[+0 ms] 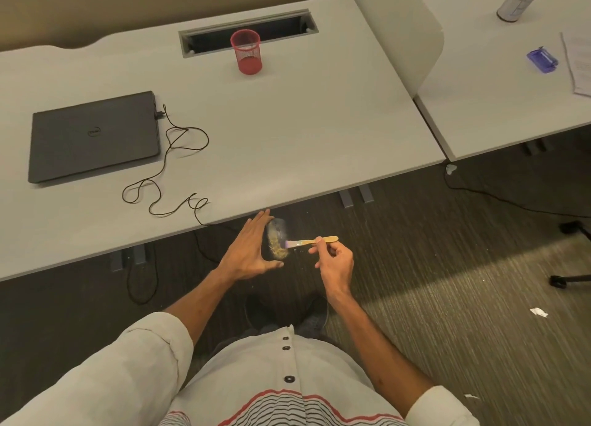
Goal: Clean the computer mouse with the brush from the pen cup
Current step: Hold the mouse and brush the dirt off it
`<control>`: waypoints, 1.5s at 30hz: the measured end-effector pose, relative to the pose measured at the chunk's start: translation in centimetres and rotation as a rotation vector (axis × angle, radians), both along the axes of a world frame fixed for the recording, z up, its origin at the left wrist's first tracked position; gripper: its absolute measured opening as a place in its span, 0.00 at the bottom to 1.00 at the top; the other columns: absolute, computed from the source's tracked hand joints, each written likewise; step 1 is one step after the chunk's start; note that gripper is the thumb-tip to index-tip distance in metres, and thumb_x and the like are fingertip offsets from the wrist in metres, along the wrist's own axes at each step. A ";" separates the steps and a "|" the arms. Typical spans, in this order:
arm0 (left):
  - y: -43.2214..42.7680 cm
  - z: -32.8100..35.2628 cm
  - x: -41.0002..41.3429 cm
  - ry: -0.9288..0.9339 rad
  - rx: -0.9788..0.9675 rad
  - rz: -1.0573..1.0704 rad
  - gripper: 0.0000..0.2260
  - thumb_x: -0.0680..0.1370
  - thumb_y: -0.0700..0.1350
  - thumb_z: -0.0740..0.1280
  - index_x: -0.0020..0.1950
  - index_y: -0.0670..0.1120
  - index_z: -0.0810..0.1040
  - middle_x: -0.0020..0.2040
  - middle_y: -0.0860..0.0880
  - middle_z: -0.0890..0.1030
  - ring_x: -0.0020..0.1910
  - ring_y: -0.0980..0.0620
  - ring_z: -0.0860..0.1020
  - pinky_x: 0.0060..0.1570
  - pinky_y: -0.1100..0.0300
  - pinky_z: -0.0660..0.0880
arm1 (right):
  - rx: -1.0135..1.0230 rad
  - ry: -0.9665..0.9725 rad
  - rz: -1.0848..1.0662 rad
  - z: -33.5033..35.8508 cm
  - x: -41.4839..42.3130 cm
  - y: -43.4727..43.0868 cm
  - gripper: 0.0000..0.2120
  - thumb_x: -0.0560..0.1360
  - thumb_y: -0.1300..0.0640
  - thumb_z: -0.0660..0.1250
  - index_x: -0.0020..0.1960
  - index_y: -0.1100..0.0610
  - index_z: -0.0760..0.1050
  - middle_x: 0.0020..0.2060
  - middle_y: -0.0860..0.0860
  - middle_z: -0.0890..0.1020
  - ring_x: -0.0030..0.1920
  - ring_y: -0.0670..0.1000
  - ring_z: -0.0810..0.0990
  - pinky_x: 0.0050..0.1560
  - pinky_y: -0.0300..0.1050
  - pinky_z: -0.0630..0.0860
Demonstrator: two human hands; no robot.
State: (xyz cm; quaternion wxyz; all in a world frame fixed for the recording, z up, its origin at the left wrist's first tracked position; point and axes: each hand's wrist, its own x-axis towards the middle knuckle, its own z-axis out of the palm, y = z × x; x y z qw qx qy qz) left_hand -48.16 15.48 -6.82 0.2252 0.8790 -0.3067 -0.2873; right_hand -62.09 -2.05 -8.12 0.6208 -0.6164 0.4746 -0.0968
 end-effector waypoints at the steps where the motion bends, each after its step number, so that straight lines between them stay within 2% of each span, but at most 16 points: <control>1: 0.1 0.0 0.0 0.000 0.000 0.001 0.55 0.73 0.64 0.79 0.88 0.47 0.49 0.90 0.49 0.48 0.89 0.49 0.47 0.89 0.45 0.46 | -0.005 0.015 -0.015 -0.1 -0.1 -0.2 0.10 0.85 0.53 0.70 0.47 0.53 0.86 0.42 0.54 0.88 0.34 0.46 0.79 0.32 0.39 0.75; 5: 0.2 0.0 0.2 0.004 0.001 0.007 0.56 0.73 0.65 0.79 0.88 0.47 0.49 0.90 0.48 0.48 0.89 0.48 0.47 0.88 0.44 0.47 | -0.027 0.021 -0.050 0.0 -0.3 -0.7 0.10 0.85 0.53 0.70 0.46 0.50 0.85 0.41 0.51 0.89 0.35 0.48 0.81 0.34 0.42 0.76; 9: 0.1 0.0 0.4 0.009 -0.005 0.000 0.55 0.73 0.64 0.79 0.88 0.46 0.50 0.89 0.48 0.49 0.89 0.49 0.48 0.88 0.45 0.46 | -0.004 -0.070 -0.016 0.3 0.0 -0.3 0.10 0.85 0.53 0.71 0.46 0.53 0.87 0.41 0.51 0.89 0.33 0.42 0.79 0.33 0.33 0.76; 15: -0.1 -0.2 0.6 0.022 0.002 0.006 0.55 0.73 0.64 0.79 0.88 0.47 0.50 0.90 0.49 0.49 0.89 0.49 0.47 0.88 0.45 0.46 | 0.021 -0.094 0.022 0.4 0.7 0.6 0.09 0.85 0.53 0.71 0.47 0.50 0.86 0.42 0.53 0.89 0.35 0.46 0.79 0.34 0.34 0.76; 18: -0.1 -0.4 0.5 0.022 -0.001 0.003 0.56 0.73 0.64 0.79 0.88 0.47 0.50 0.89 0.48 0.49 0.89 0.49 0.47 0.88 0.45 0.46 | 0.019 -0.028 -0.020 0.0 0.7 0.1 0.11 0.85 0.52 0.70 0.45 0.50 0.86 0.42 0.54 0.89 0.35 0.47 0.79 0.33 0.40 0.76; 22: -0.2 -0.5 0.5 0.032 0.008 0.004 0.56 0.73 0.65 0.79 0.88 0.47 0.49 0.90 0.49 0.48 0.89 0.49 0.47 0.88 0.44 0.46 | -0.003 0.061 -0.078 -0.4 0.6 -1.2 0.12 0.85 0.53 0.70 0.44 0.50 0.85 0.43 0.53 0.89 0.38 0.52 0.81 0.39 0.48 0.78; 29: -0.4 -0.5 0.5 0.059 0.019 0.038 0.55 0.73 0.65 0.78 0.88 0.48 0.49 0.90 0.48 0.49 0.89 0.48 0.48 0.88 0.43 0.48 | 0.048 -0.107 -0.005 -0.1 0.3 -1.4 0.09 0.84 0.53 0.72 0.47 0.52 0.87 0.42 0.53 0.89 0.34 0.45 0.78 0.34 0.35 0.75; 34: -0.5 -0.5 0.5 0.062 0.027 0.038 0.55 0.74 0.65 0.78 0.88 0.48 0.49 0.90 0.49 0.49 0.89 0.48 0.48 0.88 0.43 0.48 | 0.044 -0.121 0.077 -0.6 -0.1 -0.5 0.07 0.84 0.55 0.72 0.49 0.53 0.87 0.42 0.50 0.89 0.35 0.43 0.81 0.37 0.36 0.79; 37: -0.5 -0.4 0.4 0.069 0.026 0.046 0.55 0.74 0.65 0.78 0.88 0.48 0.49 0.89 0.49 0.49 0.89 0.47 0.48 0.88 0.43 0.48 | 0.027 -0.084 0.063 -0.9 -0.4 -0.8 0.07 0.84 0.55 0.72 0.48 0.54 0.87 0.41 0.51 0.89 0.33 0.42 0.80 0.34 0.36 0.78; 42: -0.6 -0.4 0.4 0.073 0.033 0.050 0.55 0.73 0.65 0.79 0.88 0.48 0.49 0.89 0.48 0.50 0.89 0.47 0.49 0.88 0.43 0.48 | 0.000 -0.020 0.002 -1.3 -1.0 -1.9 0.07 0.84 0.56 0.72 0.48 0.54 0.87 0.42 0.53 0.89 0.37 0.47 0.81 0.35 0.44 0.78; 45: -0.7 -0.4 0.4 0.068 0.037 0.051 0.55 0.73 0.65 0.79 0.88 0.48 0.50 0.89 0.48 0.51 0.89 0.47 0.50 0.88 0.44 0.49 | 0.013 -0.059 -0.010 -1.2 -1.0 -2.0 0.07 0.84 0.57 0.72 0.50 0.55 0.87 0.41 0.51 0.89 0.34 0.44 0.80 0.34 0.38 0.77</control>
